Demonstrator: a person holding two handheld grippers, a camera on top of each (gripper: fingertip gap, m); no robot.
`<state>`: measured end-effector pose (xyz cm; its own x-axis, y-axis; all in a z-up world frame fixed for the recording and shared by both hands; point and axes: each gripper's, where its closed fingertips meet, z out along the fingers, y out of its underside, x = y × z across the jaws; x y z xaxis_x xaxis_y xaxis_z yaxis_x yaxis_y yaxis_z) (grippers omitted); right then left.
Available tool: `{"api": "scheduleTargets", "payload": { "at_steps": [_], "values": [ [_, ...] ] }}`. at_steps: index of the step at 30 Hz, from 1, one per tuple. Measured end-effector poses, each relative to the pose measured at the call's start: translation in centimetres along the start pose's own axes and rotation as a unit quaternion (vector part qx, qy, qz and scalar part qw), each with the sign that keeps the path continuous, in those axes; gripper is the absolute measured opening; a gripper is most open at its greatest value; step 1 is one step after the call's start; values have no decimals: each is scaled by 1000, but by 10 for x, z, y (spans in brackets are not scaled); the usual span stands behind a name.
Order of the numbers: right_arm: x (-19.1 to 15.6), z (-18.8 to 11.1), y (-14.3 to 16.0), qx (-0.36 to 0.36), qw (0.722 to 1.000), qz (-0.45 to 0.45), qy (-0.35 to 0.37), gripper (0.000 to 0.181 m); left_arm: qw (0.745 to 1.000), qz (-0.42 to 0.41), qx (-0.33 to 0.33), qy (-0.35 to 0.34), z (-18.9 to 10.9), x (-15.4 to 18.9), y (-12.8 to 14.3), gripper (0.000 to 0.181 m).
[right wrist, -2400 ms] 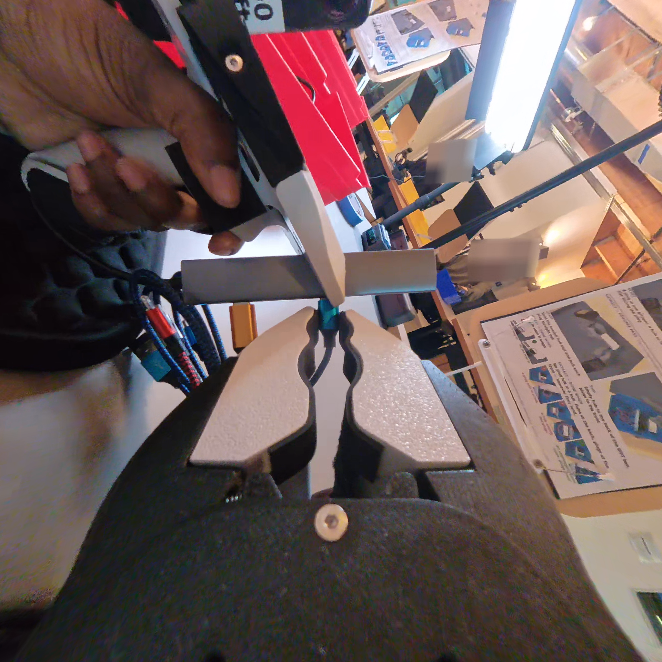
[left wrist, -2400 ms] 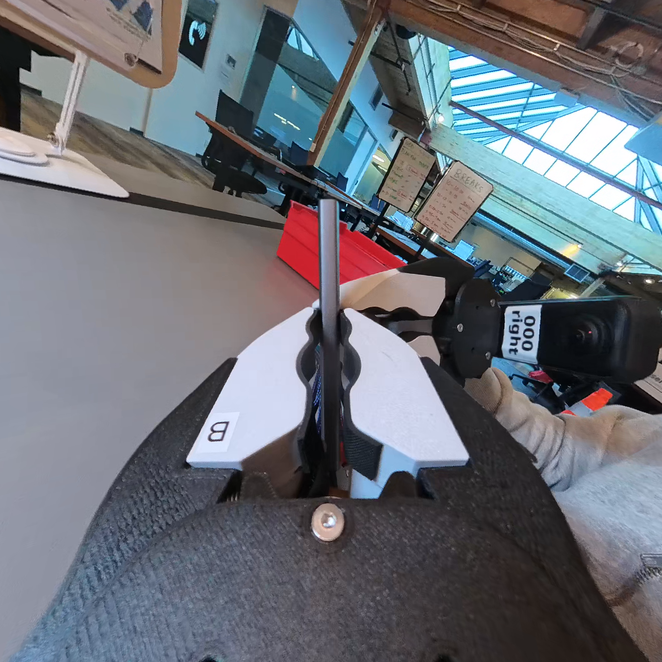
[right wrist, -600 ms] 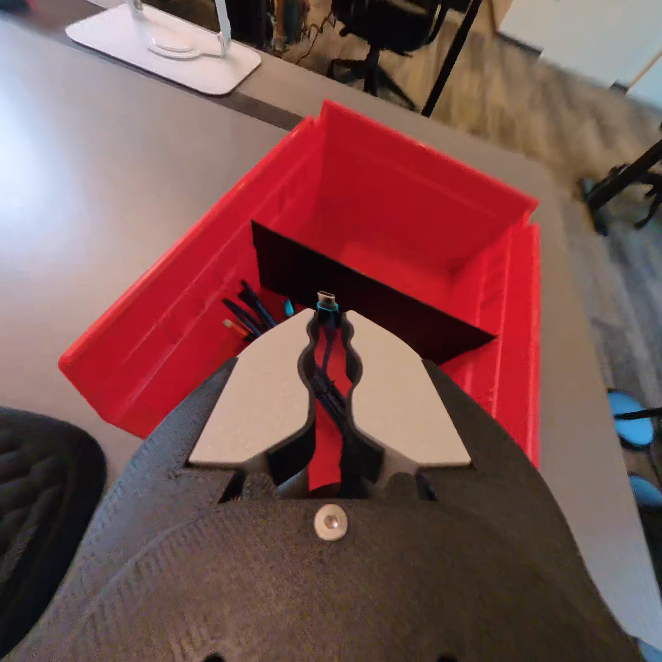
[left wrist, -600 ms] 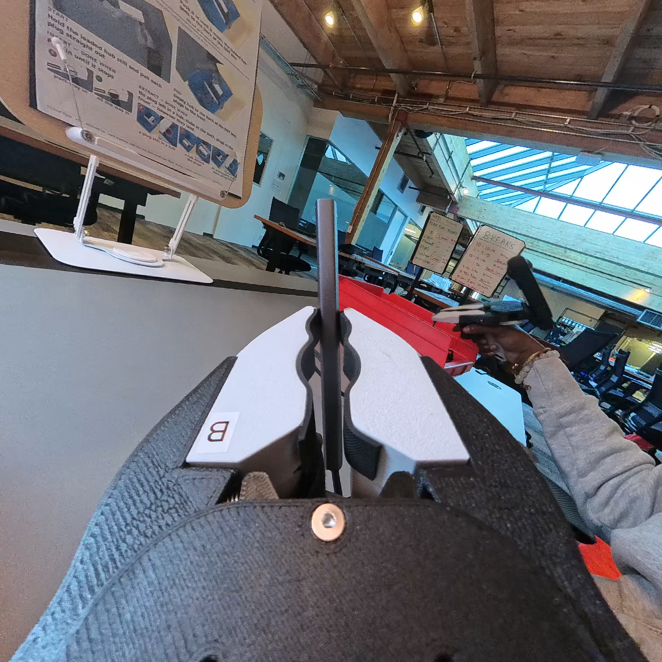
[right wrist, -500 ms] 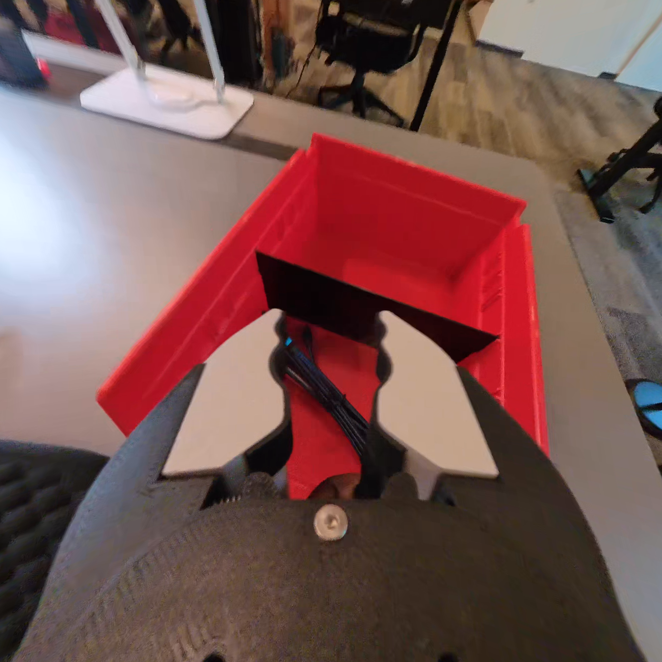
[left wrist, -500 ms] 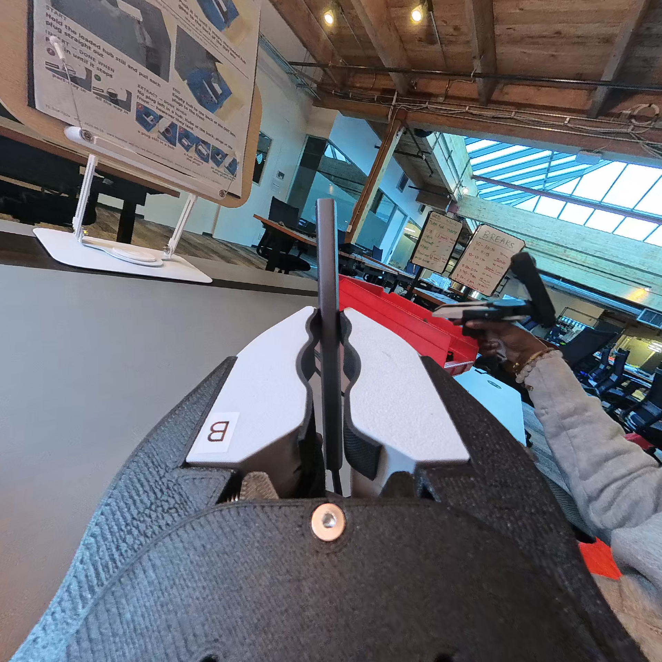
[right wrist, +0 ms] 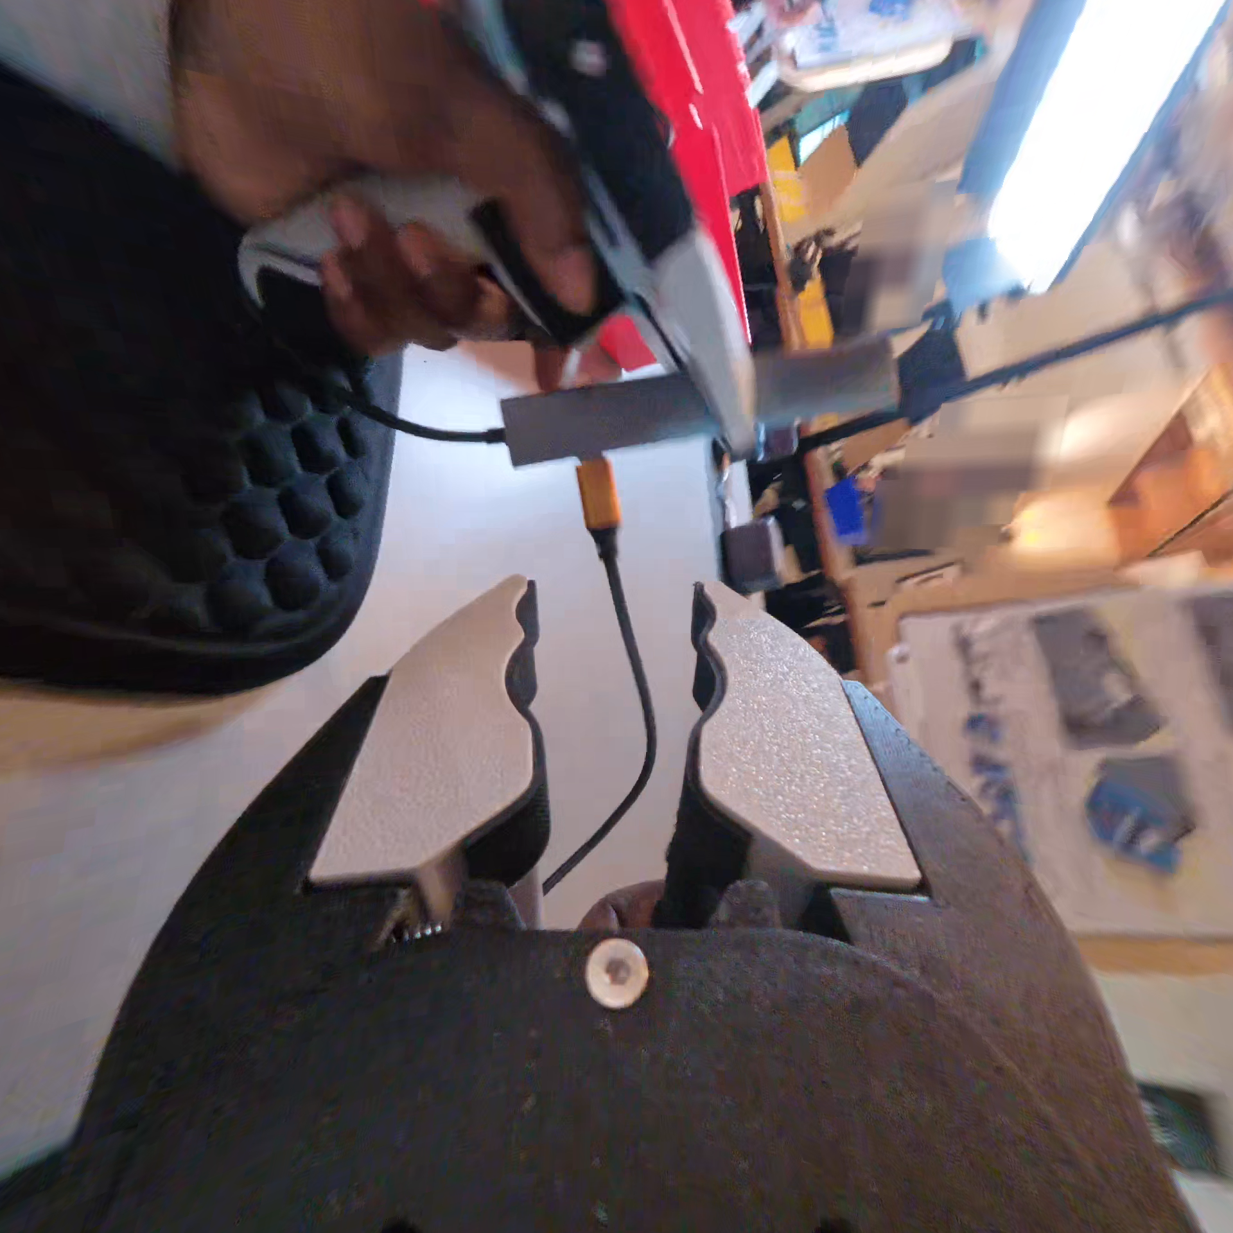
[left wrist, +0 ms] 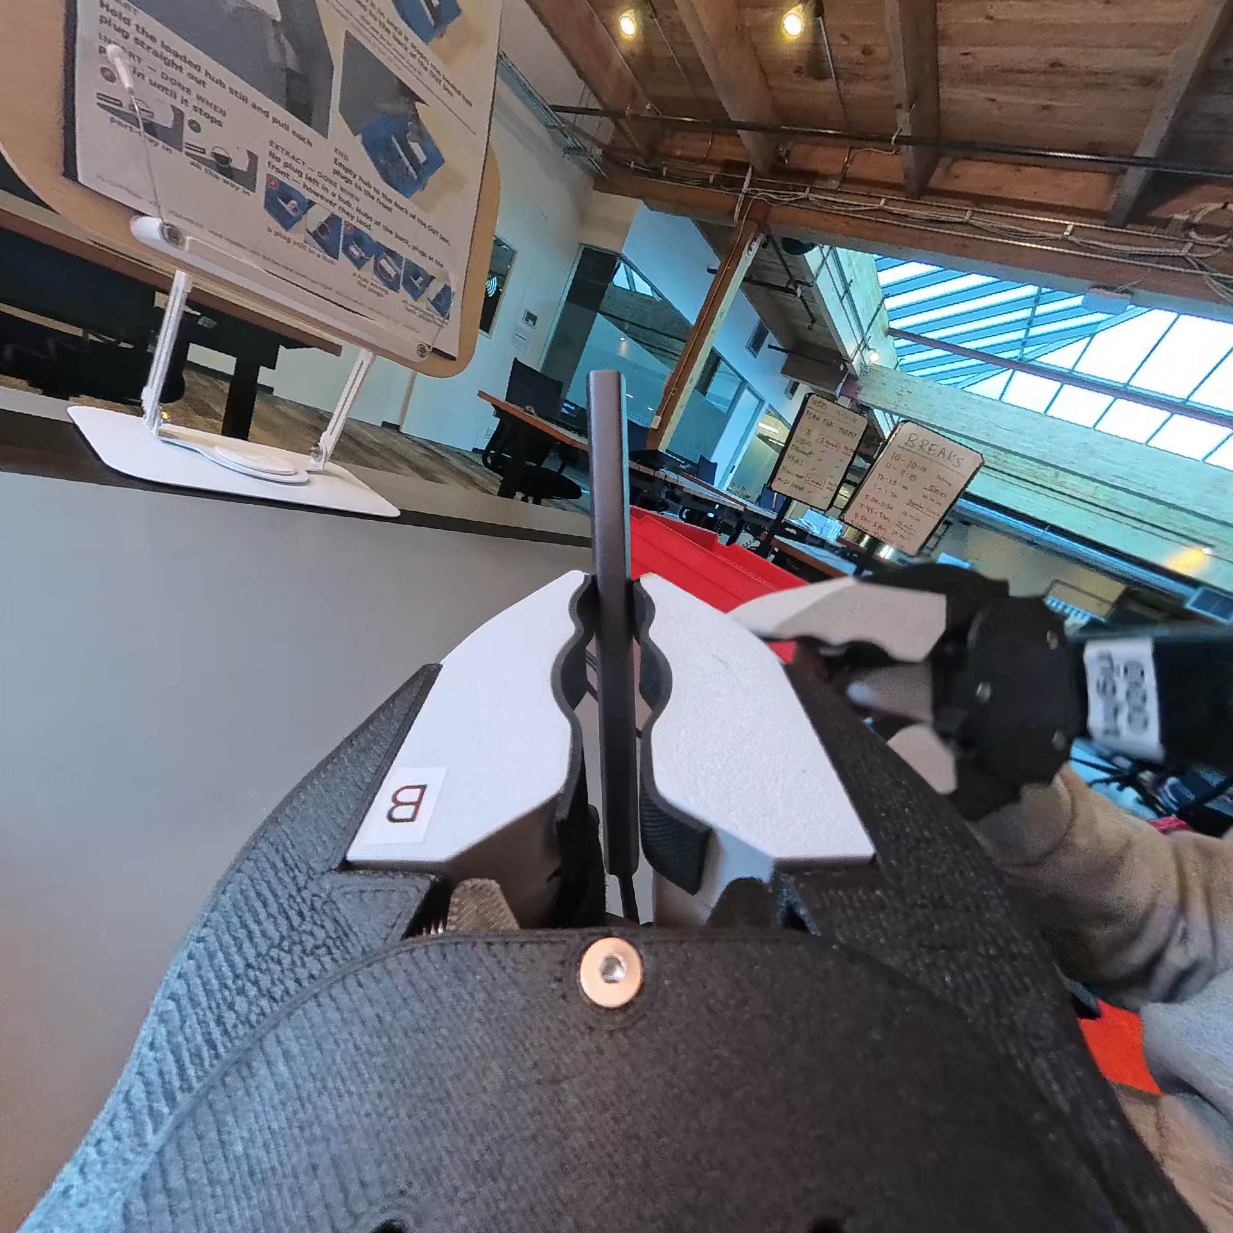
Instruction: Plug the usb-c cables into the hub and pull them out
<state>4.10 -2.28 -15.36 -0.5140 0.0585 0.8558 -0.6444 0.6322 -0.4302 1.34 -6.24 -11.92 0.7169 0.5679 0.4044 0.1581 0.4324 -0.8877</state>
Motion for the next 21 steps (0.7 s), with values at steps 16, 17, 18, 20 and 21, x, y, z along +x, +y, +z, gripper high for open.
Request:
{"api": "scheduleTargets", "payload": {
  "at_steps": [16,17,18,20,21],
  "values": [
    [14,28,-1,19,989,-37,141,12,998,-4,-47,49,3,15,12,25],
    [15,26,-2,19,987,-42,151,12,997,-10,-62,47,4,14,16,25],
    [16,24,-3,18,986,-48,160,11,996,-12,-80,43,4,13,20,25],
    [17,24,-4,14,985,-45,164,12,993,3,-101,52,3,18,25,17],
    [17,24,-3,15,986,-40,161,12,993,15,-103,49,3,19,25,12]
  ]
}}
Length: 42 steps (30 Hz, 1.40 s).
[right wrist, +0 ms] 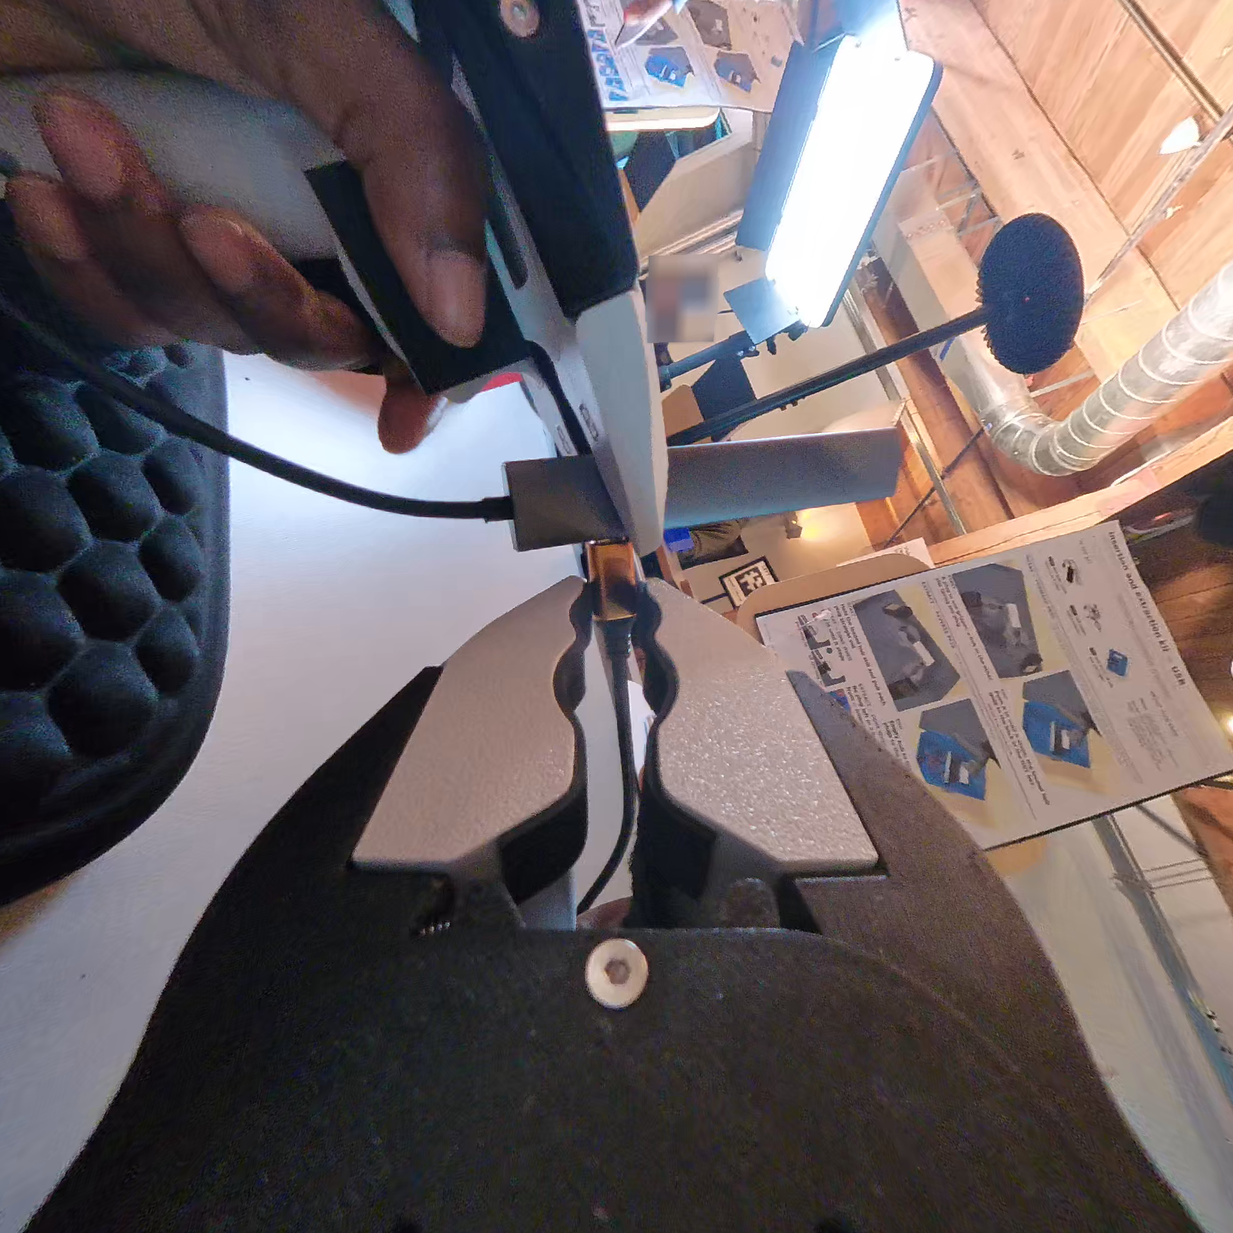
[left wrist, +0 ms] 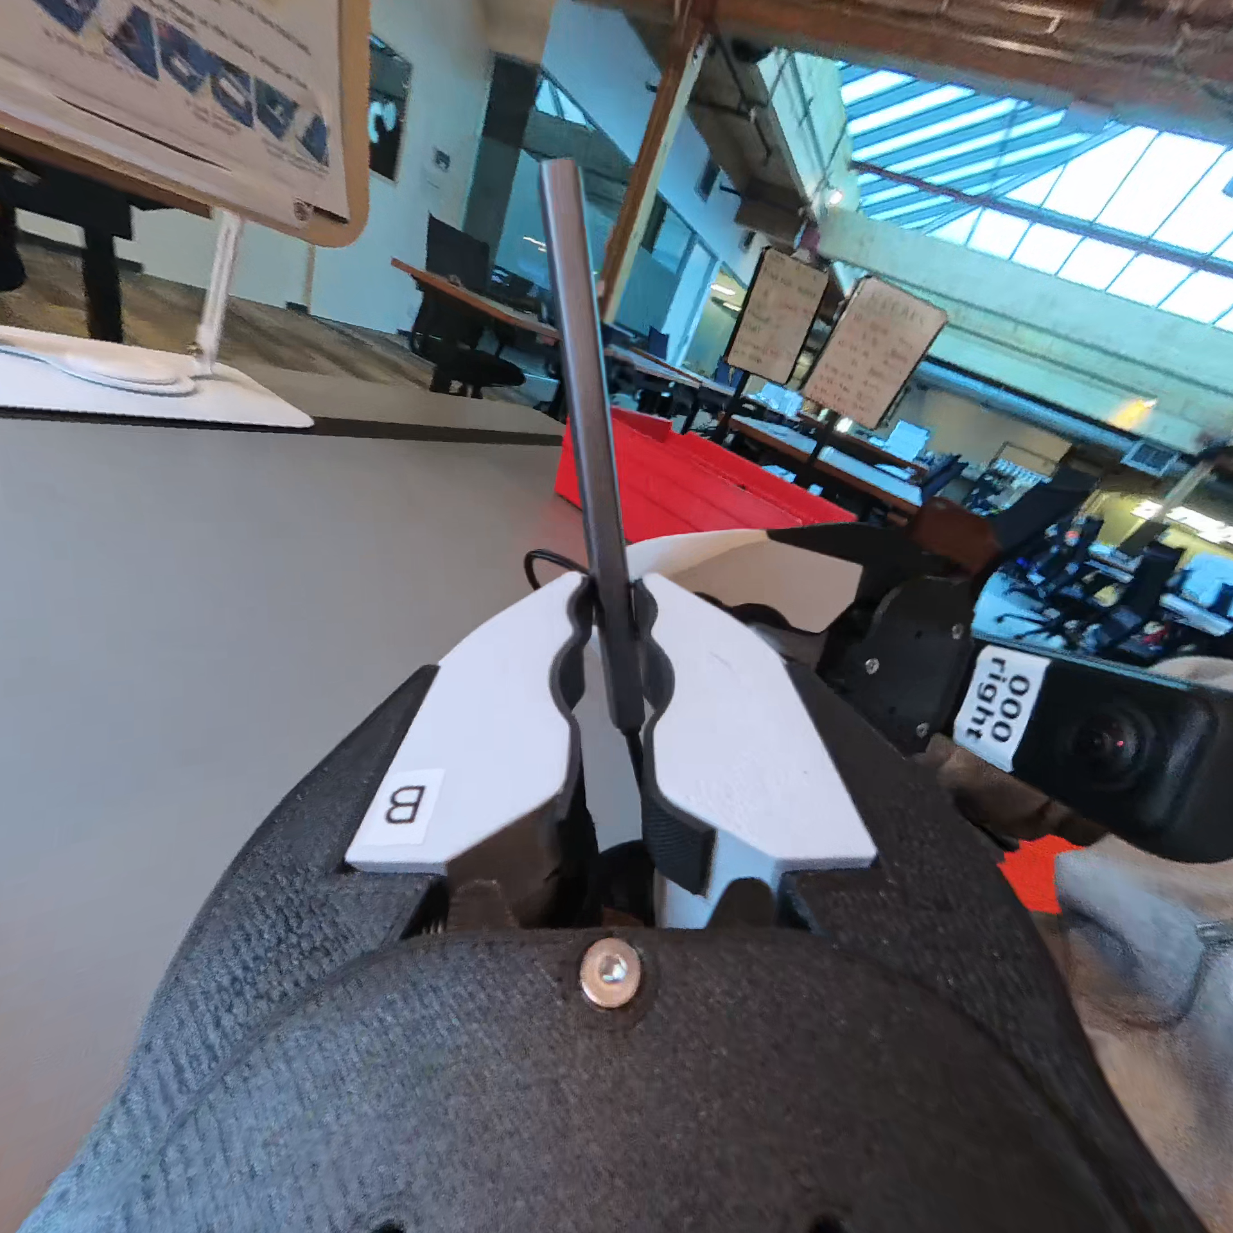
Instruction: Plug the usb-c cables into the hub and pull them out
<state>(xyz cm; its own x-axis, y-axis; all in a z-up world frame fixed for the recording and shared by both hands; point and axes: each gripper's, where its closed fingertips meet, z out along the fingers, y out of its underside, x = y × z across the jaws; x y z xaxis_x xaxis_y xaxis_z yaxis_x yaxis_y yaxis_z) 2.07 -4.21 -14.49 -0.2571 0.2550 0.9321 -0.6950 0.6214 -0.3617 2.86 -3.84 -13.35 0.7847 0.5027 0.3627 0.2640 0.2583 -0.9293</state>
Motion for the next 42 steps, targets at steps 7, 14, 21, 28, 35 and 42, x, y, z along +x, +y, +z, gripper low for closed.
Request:
{"api": "scheduleTargets", "payload": {
  "at_steps": [7,14,21,28,35,42],
  "values": [
    [-6,0,1,8,999,18,-28,26,998,49,-28,8,4,8,10,10],
    [-9,2,10,-3,999,-2,-49,13,995,84,-45,-25,8,4,14,10],
    [-10,2,13,2,998,9,-61,13,994,92,-51,-34,10,3,16,10],
    [-2,1,14,8,999,3,-43,14,983,167,-40,-59,12,7,13,10],
    [55,-20,136,-199,978,3,56,12,981,65,130,-125,-50,-37,-45,9],
    [83,-17,41,29,978,188,90,12,988,125,27,-87,12,-2,-6,10]
  ]
}}
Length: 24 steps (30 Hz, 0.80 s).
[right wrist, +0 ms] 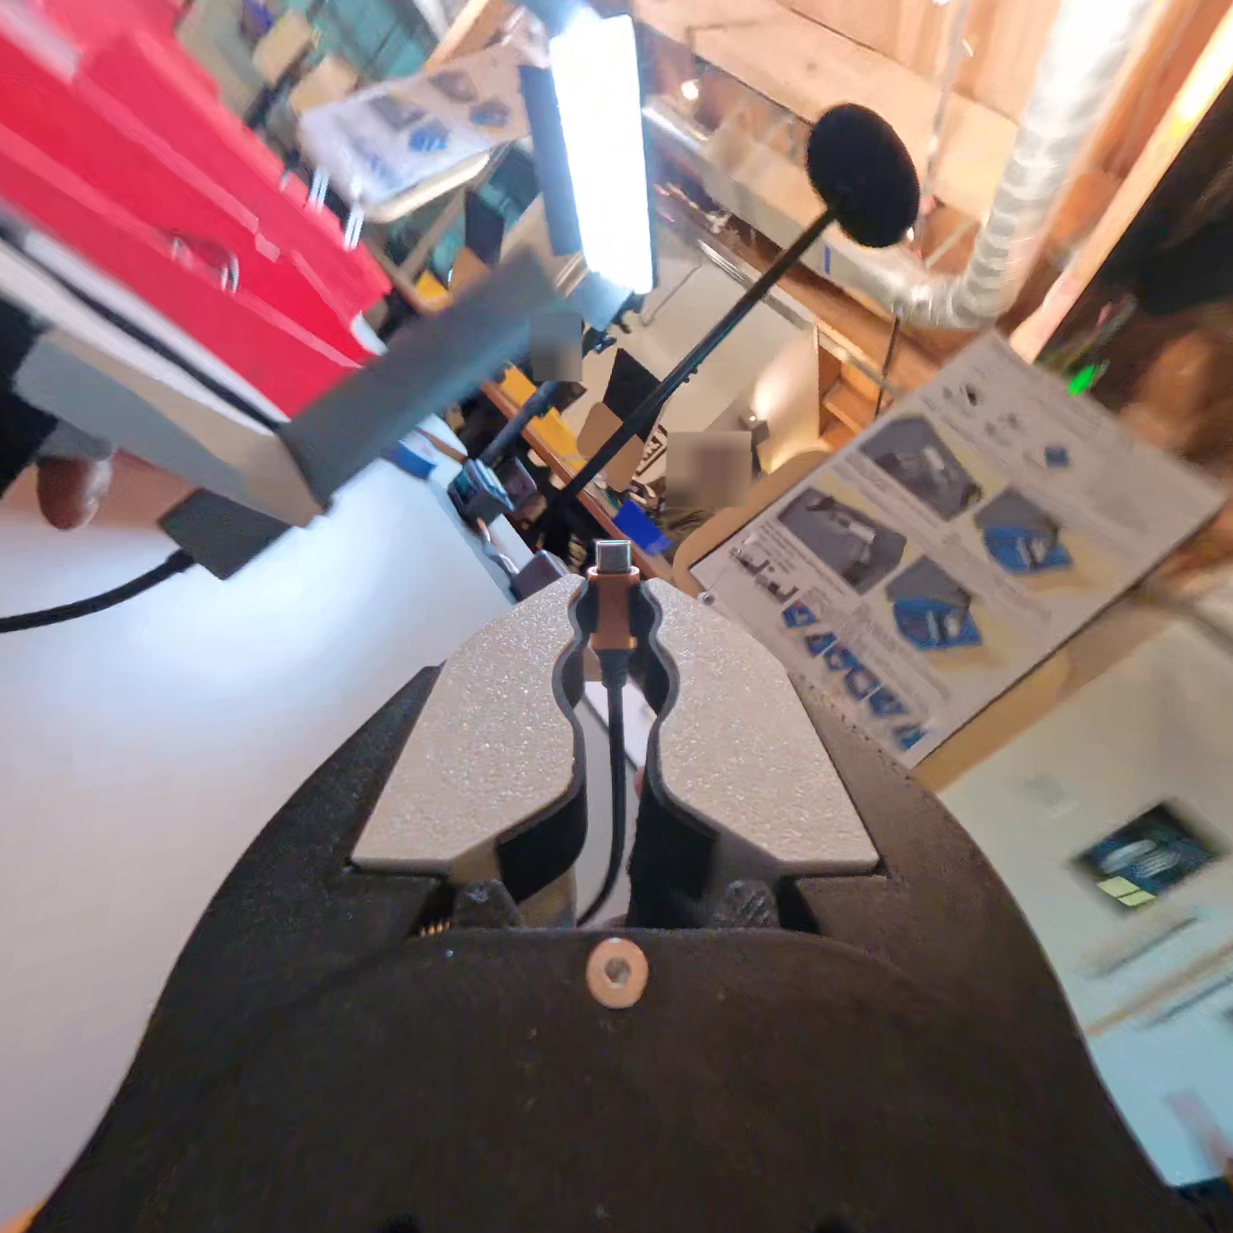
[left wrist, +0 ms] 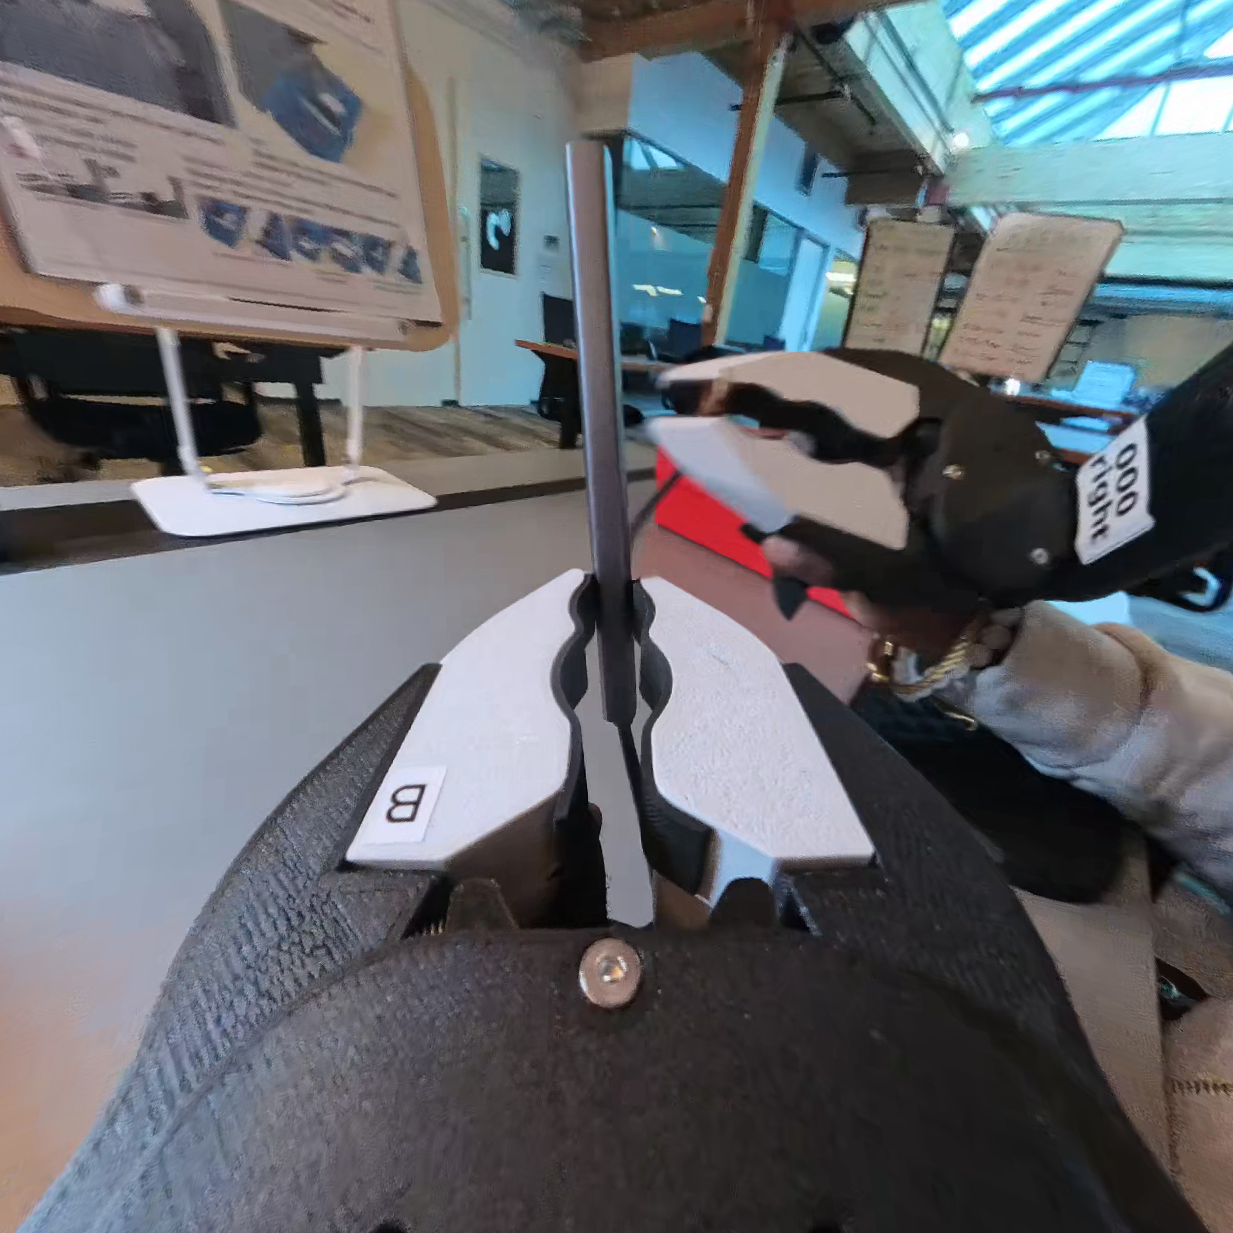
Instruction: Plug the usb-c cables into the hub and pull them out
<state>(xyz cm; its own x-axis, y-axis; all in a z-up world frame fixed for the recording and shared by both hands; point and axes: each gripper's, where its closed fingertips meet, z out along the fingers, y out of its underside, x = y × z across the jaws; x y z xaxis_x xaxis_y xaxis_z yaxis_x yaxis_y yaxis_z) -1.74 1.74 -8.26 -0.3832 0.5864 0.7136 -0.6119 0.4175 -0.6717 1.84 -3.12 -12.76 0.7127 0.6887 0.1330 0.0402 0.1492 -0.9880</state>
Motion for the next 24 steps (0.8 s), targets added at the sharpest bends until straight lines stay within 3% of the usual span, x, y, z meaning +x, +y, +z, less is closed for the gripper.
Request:
{"api": "scheduleTargets", "payload": {
  "at_steps": [3,6,10,13,17,21,24],
  "values": [
    [54,-23,-2,42,984,170,41,12,997,-51,56,7,-15,-14,-15,10],
    [115,-53,-35,117,957,251,90,12,995,-73,71,11,-18,-17,-18,10],
    [191,-103,-79,149,948,223,170,12,998,-38,46,20,-13,-7,-11,10],
    [243,-138,-90,87,958,133,240,12,998,-34,45,20,-12,-6,-11,10],
    [289,-163,-62,-37,959,25,281,12,997,-61,54,17,-14,-12,-13,10],
    [293,-178,2,-154,950,-41,269,12,995,-80,61,13,-16,-16,-14,10],
    [273,-185,40,-160,941,-142,261,13,995,-75,56,13,-15,-15,-12,10]
  ]
}}
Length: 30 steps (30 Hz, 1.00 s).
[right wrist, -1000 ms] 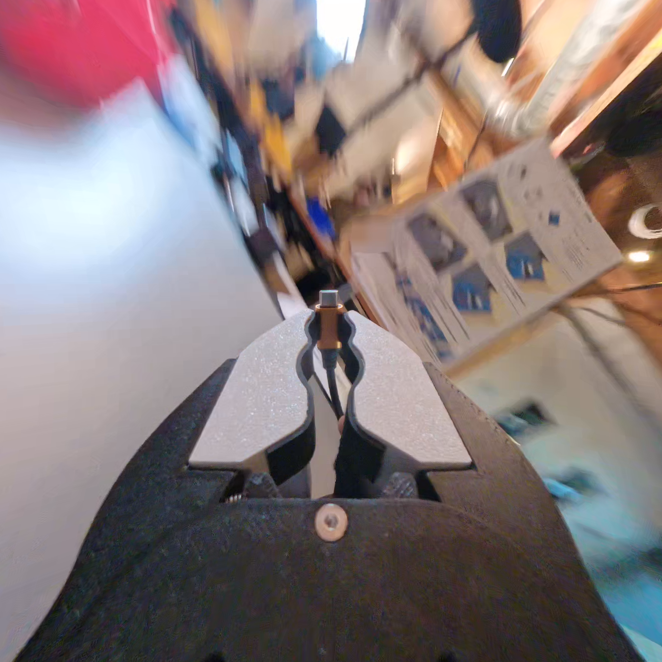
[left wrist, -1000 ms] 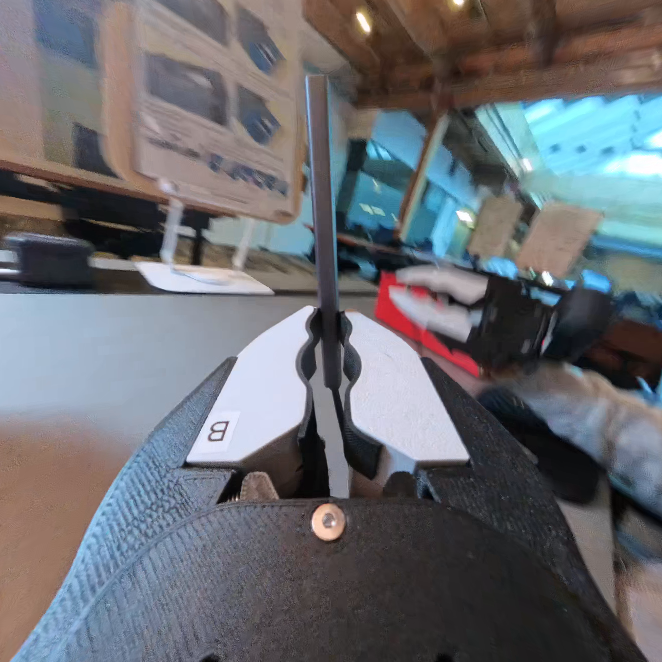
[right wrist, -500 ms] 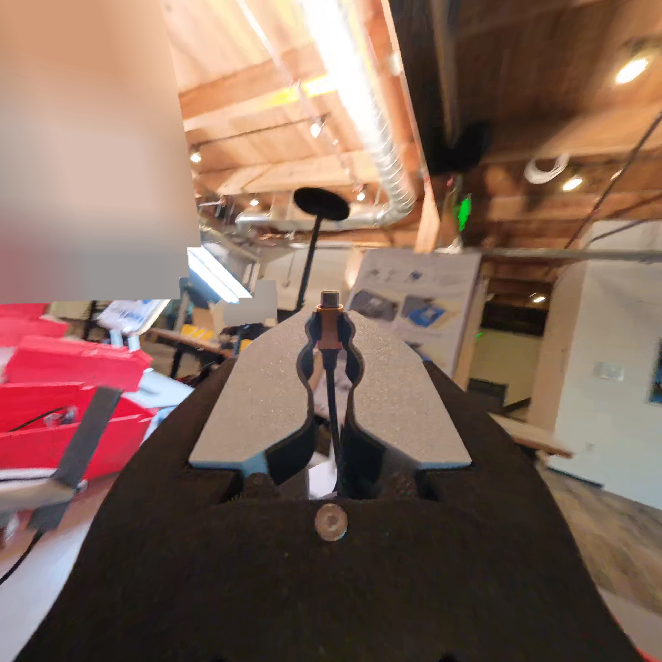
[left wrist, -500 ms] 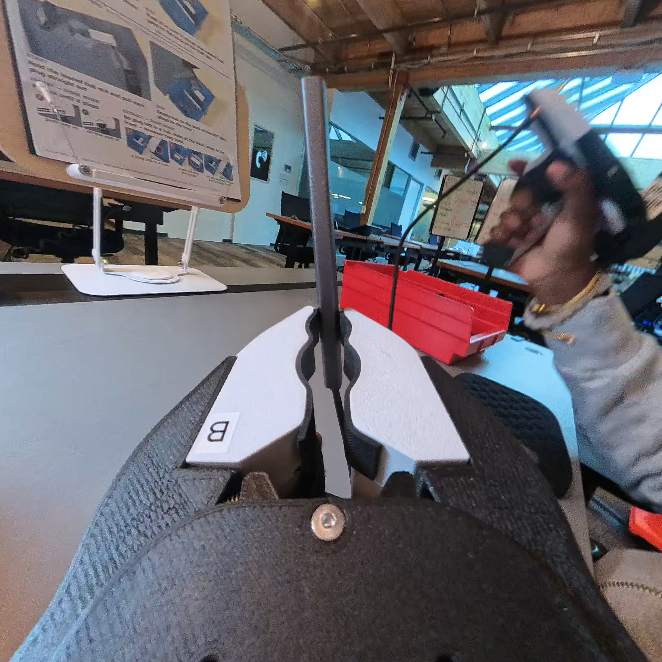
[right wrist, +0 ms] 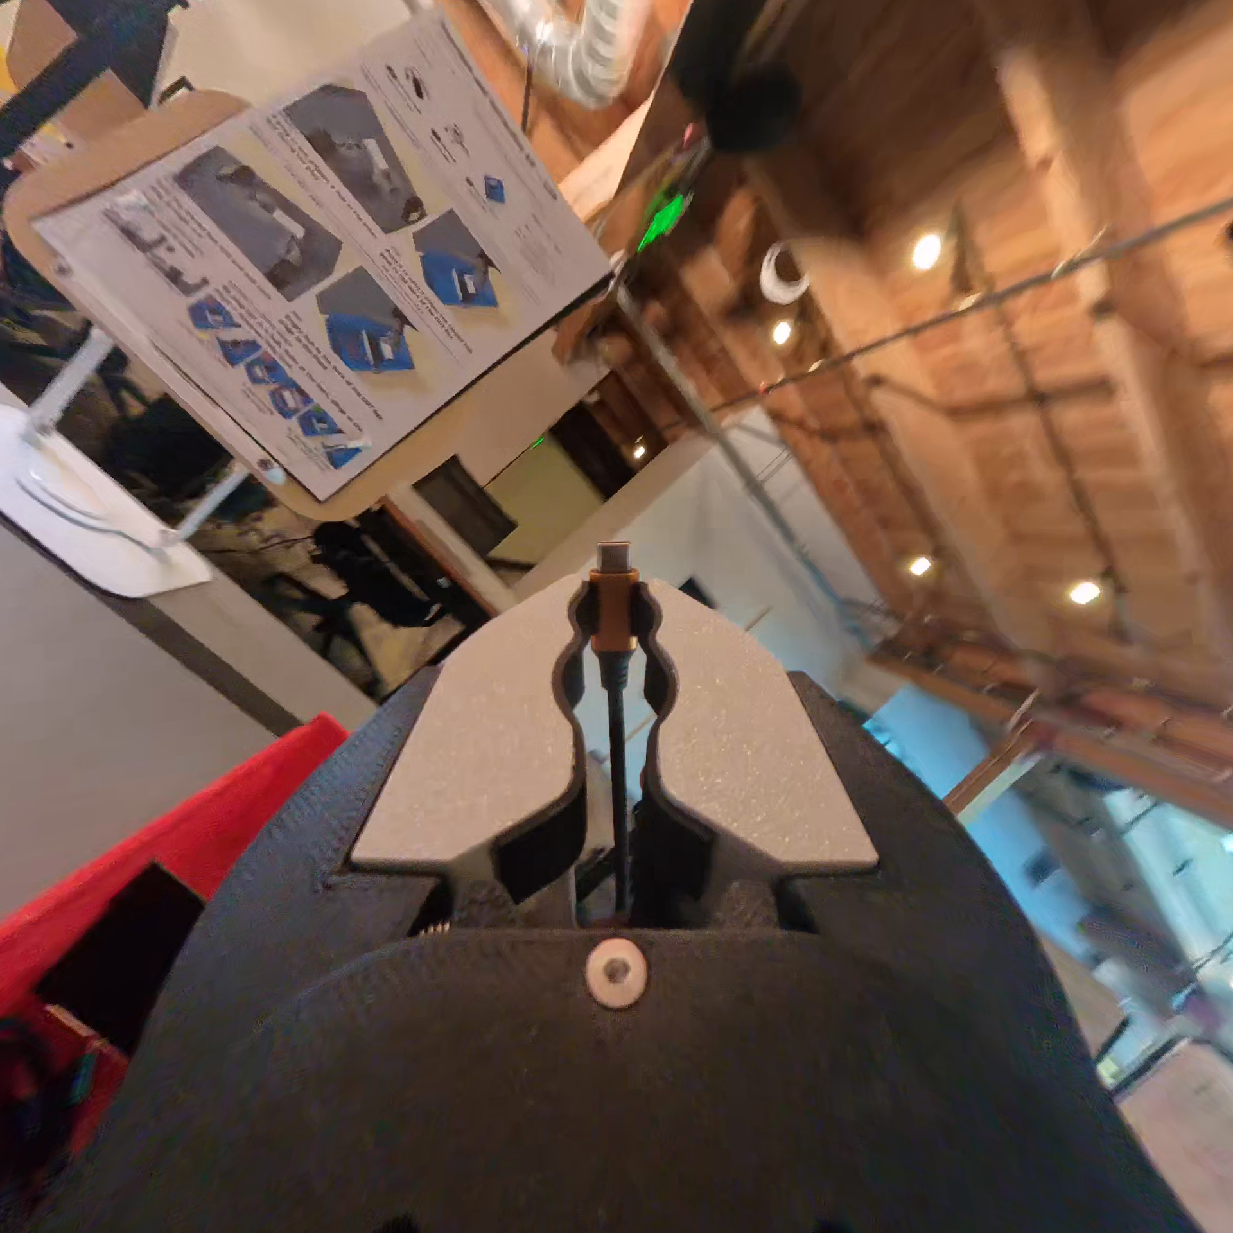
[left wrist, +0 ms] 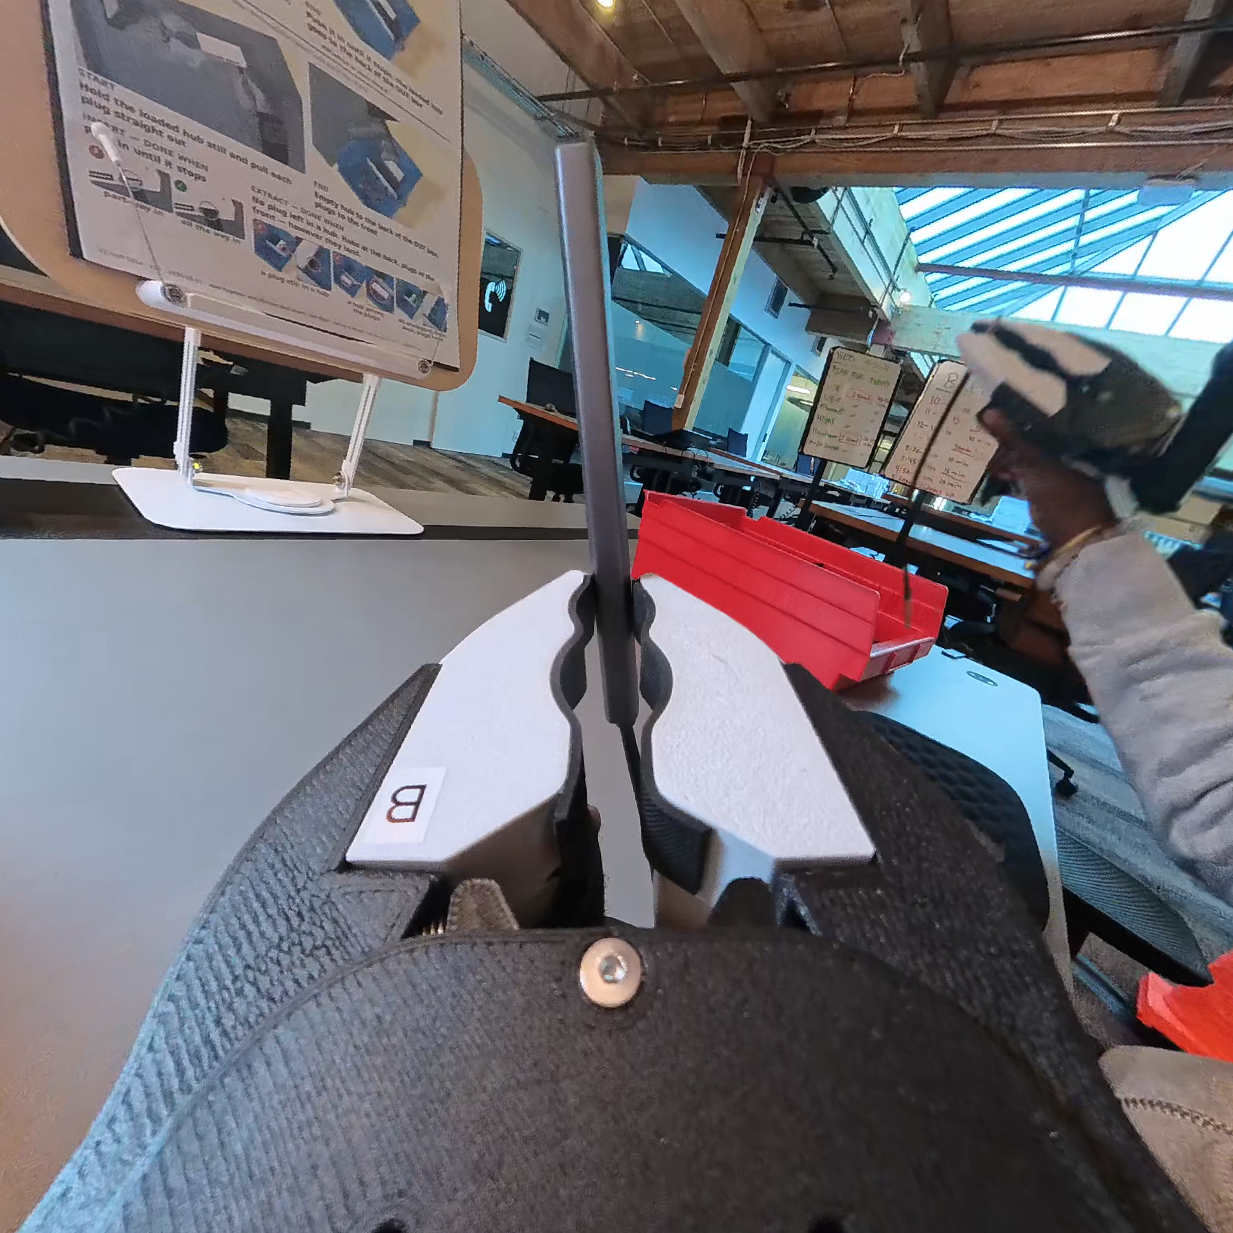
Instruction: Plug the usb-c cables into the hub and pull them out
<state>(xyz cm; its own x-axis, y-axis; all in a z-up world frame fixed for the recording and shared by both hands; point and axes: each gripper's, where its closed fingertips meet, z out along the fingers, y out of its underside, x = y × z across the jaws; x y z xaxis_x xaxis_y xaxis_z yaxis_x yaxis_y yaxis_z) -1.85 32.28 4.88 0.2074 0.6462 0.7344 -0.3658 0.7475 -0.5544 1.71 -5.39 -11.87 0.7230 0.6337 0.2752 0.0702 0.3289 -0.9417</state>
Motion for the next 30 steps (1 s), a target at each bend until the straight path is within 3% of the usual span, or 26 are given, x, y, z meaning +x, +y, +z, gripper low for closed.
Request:
{"api": "scheduleTargets", "payload": {
  "at_steps": [2,6,10,13,16,21,24,26,28,30],
  "values": [
    [-24,-7,18,18,999,-32,-11,12,1000,0,-1,0,0,0,1,10],
    [-92,-24,55,-15,986,19,-163,13,1000,-8,1,1,0,-1,0,10],
    [-158,-51,91,-146,911,128,-365,20,1000,-10,0,2,0,-1,0,10],
    [-181,-67,113,-233,853,180,-431,29,1000,-6,1,3,0,-1,0,10],
    [-180,-70,115,-256,837,220,-431,39,1000,-9,1,3,0,-1,0,10],
    [-159,-81,104,-263,808,325,-415,76,1000,-8,1,5,0,-1,0,10],
    [-130,-70,121,-304,802,416,-302,97,1000,-8,1,5,0,-1,0,10],
    [-118,-64,139,-343,772,490,-216,113,1000,-8,1,5,0,-1,0,10],
    [-125,-59,151,-374,743,523,-187,122,1000,-8,0,4,0,-1,1,10],
    [-140,-55,168,-430,730,501,-177,129,1000,-9,1,4,0,-1,1,10]
  ]
}}
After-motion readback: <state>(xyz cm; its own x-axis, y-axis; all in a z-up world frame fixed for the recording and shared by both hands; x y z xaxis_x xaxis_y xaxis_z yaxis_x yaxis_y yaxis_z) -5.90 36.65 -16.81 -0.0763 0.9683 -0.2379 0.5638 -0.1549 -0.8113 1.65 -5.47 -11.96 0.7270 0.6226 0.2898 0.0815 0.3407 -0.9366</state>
